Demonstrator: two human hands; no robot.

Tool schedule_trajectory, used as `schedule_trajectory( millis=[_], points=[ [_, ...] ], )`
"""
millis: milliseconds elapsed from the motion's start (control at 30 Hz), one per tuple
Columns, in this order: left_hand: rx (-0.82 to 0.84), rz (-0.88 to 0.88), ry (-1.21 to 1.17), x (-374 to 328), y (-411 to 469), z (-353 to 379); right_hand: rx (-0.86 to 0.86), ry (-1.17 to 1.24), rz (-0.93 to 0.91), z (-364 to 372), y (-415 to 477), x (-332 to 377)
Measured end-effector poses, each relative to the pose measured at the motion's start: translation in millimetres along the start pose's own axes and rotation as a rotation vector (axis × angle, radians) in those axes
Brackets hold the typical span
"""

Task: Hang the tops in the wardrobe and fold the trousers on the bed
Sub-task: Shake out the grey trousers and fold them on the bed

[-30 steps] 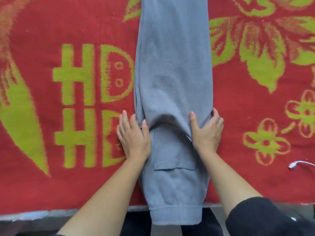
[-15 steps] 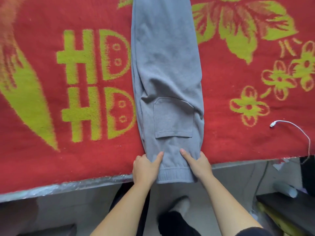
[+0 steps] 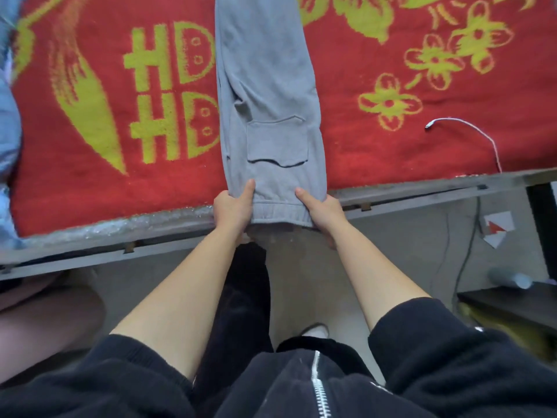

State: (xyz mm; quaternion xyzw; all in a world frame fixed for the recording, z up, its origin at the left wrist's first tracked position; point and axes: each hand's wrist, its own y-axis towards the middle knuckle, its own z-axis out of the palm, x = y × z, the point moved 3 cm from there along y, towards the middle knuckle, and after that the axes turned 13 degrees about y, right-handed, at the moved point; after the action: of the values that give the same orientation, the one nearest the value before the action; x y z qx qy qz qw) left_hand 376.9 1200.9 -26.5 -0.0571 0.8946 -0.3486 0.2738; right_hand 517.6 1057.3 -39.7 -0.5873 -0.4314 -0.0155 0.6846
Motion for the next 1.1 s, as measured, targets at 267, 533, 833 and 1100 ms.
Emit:
schedule_trajectory(
  millis=[267,533,833,1100],
  points=[
    [0.187,-0.237,-0.105,75.1,-86.0,30.2,0.048,0.103,0.227,-59.5,-68.5,-71.7],
    [0.292,-0.180,-0.325,1.3,-42.5,11.3,0.021,0.142,0.046,-45.5,-12.6,-2.6],
    [0.341,0.144,-0.137,-98.9,86.1,0.9,0.025,-0.043,-0.106,19.5,83.2,111.3],
    [0.420,0.671,0.972,-70.5,105.7,31.2,0.273,-1.239,-0.297,25.0,104.3,66.5]
  ],
)
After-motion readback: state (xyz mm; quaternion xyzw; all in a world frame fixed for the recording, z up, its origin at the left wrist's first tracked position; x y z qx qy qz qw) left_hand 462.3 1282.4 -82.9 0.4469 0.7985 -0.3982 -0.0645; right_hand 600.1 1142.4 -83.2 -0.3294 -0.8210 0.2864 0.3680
